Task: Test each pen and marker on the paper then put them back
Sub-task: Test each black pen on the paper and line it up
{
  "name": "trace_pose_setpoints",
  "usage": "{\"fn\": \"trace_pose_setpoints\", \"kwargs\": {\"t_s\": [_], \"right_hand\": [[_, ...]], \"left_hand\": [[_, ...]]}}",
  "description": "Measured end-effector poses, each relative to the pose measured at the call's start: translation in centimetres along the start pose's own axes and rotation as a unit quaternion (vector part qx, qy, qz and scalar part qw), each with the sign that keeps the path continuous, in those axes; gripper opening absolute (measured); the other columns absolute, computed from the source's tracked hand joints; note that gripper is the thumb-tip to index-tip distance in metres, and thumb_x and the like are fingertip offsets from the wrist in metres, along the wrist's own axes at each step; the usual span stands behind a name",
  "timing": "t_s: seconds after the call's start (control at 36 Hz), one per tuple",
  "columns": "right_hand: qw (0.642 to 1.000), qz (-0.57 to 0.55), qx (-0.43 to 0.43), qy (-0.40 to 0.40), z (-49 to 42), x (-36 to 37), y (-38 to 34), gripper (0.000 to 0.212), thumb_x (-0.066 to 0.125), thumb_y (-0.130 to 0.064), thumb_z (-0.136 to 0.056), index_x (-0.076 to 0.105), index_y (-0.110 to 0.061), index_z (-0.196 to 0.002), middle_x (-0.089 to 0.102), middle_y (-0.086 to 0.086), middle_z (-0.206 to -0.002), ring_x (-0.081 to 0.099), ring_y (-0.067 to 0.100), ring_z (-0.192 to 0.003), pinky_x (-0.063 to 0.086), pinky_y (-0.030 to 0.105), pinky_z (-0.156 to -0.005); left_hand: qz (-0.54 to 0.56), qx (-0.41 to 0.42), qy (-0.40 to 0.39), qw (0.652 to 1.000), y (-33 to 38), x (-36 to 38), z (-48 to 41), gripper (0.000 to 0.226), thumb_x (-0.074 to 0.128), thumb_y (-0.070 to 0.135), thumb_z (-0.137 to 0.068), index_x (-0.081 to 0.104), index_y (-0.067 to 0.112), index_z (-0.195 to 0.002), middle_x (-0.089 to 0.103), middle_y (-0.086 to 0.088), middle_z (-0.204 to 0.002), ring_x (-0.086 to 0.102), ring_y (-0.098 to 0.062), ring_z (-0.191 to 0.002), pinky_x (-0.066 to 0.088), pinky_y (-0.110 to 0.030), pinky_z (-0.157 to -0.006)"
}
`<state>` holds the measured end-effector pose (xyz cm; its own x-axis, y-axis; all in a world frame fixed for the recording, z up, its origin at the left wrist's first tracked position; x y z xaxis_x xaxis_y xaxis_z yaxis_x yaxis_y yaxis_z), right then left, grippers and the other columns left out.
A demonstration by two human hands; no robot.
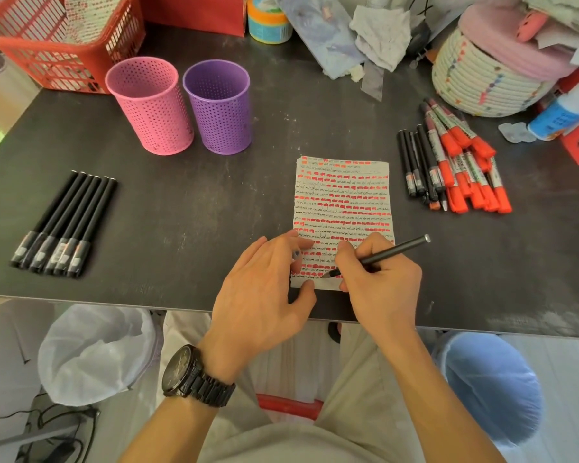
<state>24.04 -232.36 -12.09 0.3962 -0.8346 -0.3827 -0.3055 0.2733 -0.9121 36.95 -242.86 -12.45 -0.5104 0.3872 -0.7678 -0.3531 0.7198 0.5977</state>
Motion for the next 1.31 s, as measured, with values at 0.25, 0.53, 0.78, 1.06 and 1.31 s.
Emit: {"fn": "trace_pose_setpoints", "kwargs": {"t_s": [0.25,0.53,0.78,1.06,1.31], "right_hand": [[1.0,0.005,0.006,-0.001,0.02,0.0,-0.25,0.029,0.07,-0.02,-0.089,0.058,-0.007,-0.066,0.063,0.002,-0.054,0.063,0.006,-0.048,0.046,0.01,-0.051],[1.0,0.012,0.002,0.003,0.05,-0.06,-0.15,0.03,0.07,-0.021,-0.091,0.058,-0.013,-0.064,0.064,-0.002,-0.054,0.063,0.01,-0.05,0.049,0.016,-0.052],[1.0,0.014,-0.005,0.006,0.02,-0.05,-0.11,0.03,0.069,-0.021,-0.091,0.057,-0.015,-0.064,0.064,-0.001,-0.056,0.063,0.012,-0.05,0.049,0.016,-0.052],[1.0,0.011,-0.011,0.01,-0.04,-0.12,-0.09,0.031,0.07,-0.018,-0.09,0.055,-0.014,-0.063,0.063,0.001,-0.055,0.063,0.014,-0.05,0.045,0.011,-0.05],[1.0,0.017,-0.017,0.011,-0.07,-0.16,-0.09,0.03,0.069,-0.019,-0.091,0.056,-0.01,-0.065,0.062,0.005,-0.054,0.063,0.017,-0.051,0.048,0.019,-0.051]], "left_hand": [[0.0,0.002,-0.002,1.0,0.06,-0.03,0.01,0.049,0.057,0.037,-0.082,0.053,0.022,-0.129,0.064,0.013,-0.122,0.052,0.001,-0.122,0.029,-0.028,-0.119],[-0.004,0.001,-0.004,1.0,0.12,-0.07,0.0,0.049,0.057,0.038,-0.083,0.053,0.022,-0.129,0.064,0.01,-0.126,0.052,0.0,-0.118,0.033,-0.03,-0.118],[-0.004,0.001,0.001,1.0,0.12,-0.07,0.0,0.049,0.059,0.036,-0.082,0.054,0.021,-0.128,0.064,0.011,-0.12,0.052,0.0,-0.113,0.037,-0.031,-0.115],[-0.003,-0.001,0.001,1.0,0.16,-0.13,0.02,0.049,0.061,0.035,-0.082,0.054,0.022,-0.128,0.064,0.013,-0.112,0.05,0.001,-0.103,0.037,-0.029,-0.111],[-0.003,0.0,-0.002,1.0,0.2,-0.19,0.03,0.049,0.06,0.035,-0.082,0.055,0.021,-0.129,0.063,0.013,-0.111,0.051,-0.001,-0.109,0.036,-0.03,-0.113]]}}
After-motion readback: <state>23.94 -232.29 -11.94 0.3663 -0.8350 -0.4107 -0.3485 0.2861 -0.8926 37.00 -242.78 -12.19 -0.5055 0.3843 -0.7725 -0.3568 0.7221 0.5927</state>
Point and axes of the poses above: each hand's wrist, its own z-axis away from the middle knuckle, its own x-axis out of the palm, y = z × x, the point moved 3 cm from there along -z, towards the middle knuckle
